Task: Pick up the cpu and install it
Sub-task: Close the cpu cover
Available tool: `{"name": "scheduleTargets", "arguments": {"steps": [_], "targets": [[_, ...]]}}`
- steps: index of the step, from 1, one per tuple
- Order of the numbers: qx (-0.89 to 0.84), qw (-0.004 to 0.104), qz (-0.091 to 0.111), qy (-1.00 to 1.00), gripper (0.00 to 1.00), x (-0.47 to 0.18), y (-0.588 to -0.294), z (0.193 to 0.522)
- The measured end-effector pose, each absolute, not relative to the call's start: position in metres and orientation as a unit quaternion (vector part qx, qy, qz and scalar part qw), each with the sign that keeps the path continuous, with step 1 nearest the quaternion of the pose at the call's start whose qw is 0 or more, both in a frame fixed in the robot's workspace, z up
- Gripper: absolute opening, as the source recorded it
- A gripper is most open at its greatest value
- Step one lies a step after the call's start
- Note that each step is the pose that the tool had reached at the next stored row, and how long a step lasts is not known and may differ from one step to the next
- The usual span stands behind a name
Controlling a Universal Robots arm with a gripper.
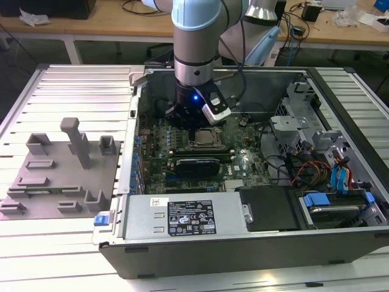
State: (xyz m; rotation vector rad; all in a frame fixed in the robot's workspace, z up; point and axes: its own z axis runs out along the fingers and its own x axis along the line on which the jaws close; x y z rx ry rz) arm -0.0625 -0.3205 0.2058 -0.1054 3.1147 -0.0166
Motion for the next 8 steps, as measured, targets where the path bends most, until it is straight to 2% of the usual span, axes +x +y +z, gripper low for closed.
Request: {"name": "scheduleTargets", "arguments": {"steps": [8], "targets": [[-0.034, 0.013, -0.005, 0.999, 0.11, -0.0627, -0.3304, 0.2053]]}}
